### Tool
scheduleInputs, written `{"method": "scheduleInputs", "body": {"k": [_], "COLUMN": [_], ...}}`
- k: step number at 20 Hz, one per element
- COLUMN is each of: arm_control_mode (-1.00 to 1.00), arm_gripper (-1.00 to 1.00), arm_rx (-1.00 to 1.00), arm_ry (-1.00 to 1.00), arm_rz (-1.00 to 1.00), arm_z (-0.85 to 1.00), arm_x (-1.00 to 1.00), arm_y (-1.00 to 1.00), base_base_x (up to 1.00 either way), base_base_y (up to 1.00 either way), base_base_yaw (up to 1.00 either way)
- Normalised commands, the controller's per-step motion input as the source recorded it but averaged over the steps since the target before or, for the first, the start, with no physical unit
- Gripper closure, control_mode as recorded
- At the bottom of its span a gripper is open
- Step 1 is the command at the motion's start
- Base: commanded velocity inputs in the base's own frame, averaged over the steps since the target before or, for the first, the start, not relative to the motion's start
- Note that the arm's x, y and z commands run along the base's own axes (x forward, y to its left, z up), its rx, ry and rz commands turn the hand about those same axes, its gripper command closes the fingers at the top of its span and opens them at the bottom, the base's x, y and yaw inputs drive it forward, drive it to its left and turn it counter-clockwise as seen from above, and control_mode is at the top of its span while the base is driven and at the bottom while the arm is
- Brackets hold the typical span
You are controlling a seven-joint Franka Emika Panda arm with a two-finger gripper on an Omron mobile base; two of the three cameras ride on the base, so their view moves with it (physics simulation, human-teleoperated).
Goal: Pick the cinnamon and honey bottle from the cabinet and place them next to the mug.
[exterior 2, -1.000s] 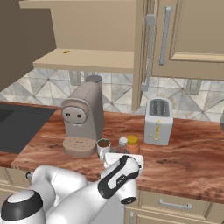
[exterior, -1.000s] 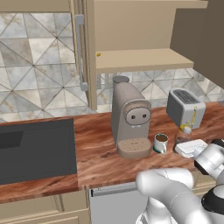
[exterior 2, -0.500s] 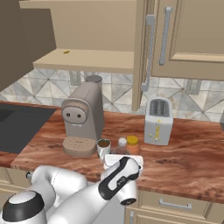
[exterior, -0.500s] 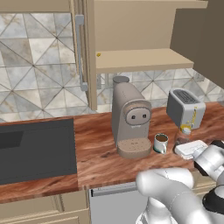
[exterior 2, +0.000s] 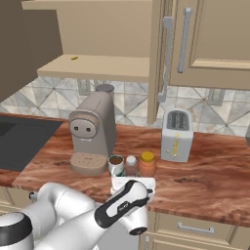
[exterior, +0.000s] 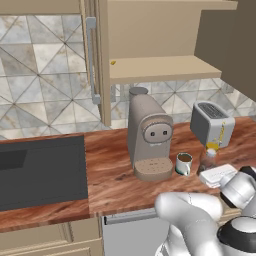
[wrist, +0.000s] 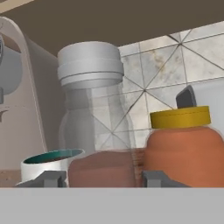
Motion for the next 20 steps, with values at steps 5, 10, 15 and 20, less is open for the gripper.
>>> {"method": "scheduleInputs", "body": {"k": [5,10,15,20], "arm_control_mode": [-1.0,-1.0,-1.0,-1.0], "arm_gripper": [-1.0,-1.0,-1.0,-1.0], "arm_rx": [0.0,0.0,0.0,0.01], "arm_ry": [0.0,0.0,0.0,-0.05], "arm_rz": [0.0,0.0,0.0,-0.02], "arm_z": [-0.01,0.0,0.0,0.15], "arm_x": [0.0,0.0,-0.03,-0.79], "arm_y": [0.0,0.0,0.0,0.0], "base_base_x": [0.0,0.0,0.0,0.0], "base_base_y": [0.0,0.0,0.0,0.0], "base_base_yaw": [0.0,0.0,0.0,0.0]}}
